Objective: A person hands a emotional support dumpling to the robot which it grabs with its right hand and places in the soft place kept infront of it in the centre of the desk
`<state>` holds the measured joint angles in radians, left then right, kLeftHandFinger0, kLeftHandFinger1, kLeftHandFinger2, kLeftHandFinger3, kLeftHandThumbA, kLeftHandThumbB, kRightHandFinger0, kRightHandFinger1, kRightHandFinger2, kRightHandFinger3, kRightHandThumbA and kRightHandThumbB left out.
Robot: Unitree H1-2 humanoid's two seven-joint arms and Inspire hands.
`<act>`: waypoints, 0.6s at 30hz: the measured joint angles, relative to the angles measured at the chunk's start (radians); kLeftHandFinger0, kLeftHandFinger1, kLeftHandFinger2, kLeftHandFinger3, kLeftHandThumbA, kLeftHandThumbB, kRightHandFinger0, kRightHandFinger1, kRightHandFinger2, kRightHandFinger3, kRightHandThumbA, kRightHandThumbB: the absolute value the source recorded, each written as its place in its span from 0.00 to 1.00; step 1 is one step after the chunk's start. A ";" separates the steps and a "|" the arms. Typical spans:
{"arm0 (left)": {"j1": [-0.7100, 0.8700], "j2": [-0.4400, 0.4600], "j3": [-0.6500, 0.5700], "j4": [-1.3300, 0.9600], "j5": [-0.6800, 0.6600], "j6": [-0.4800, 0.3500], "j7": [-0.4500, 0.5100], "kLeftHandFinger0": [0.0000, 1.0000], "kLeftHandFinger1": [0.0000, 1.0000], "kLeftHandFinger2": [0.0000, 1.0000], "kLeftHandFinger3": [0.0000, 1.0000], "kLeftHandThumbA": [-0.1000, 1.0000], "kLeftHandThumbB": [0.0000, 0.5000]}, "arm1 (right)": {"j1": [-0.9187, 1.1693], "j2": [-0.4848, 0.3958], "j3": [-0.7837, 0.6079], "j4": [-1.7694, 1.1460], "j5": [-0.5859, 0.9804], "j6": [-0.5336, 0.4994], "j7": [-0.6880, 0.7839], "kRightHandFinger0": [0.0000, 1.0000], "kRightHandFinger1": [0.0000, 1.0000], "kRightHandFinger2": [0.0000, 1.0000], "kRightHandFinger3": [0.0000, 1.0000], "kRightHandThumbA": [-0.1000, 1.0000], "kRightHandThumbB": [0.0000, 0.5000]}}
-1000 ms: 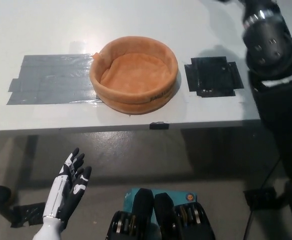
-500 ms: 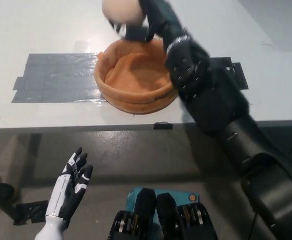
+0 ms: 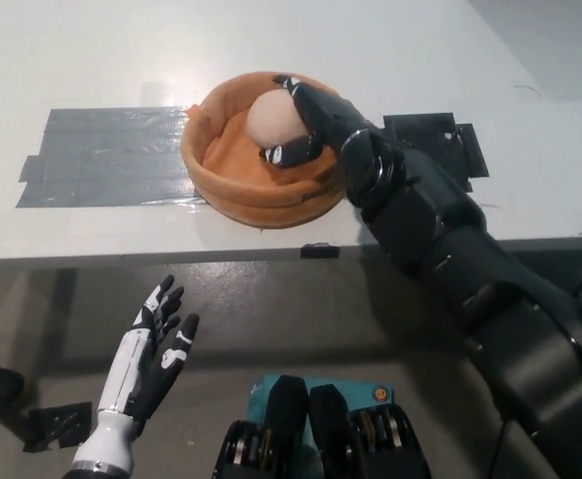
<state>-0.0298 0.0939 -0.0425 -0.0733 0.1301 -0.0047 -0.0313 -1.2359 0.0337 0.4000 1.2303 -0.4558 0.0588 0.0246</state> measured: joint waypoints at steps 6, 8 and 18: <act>-0.002 0.003 -0.004 0.000 0.002 0.001 0.000 1.00 1.00 1.00 1.00 0.84 0.00 | 0.001 -0.027 0.006 -0.088 0.003 0.001 0.063 1.00 1.00 1.00 1.00 0.96 1.00; -0.004 0.003 -0.004 0.000 0.002 0.005 0.000 1.00 1.00 1.00 1.00 0.84 0.02 | 0.002 -0.035 -0.005 -0.131 0.008 0.002 0.077 1.00 1.00 1.00 1.00 0.96 1.00; -0.010 0.003 -0.005 0.000 0.002 0.021 0.000 1.00 1.00 1.00 1.00 0.82 0.02 | 0.036 -0.089 -0.128 -0.468 0.079 0.015 0.143 1.00 1.00 1.00 1.00 0.94 0.95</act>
<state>-0.0400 0.0972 -0.0471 -0.0735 0.1319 0.0163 -0.0313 -1.1997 -0.0551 0.2716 0.7621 -0.3767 0.0737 0.1678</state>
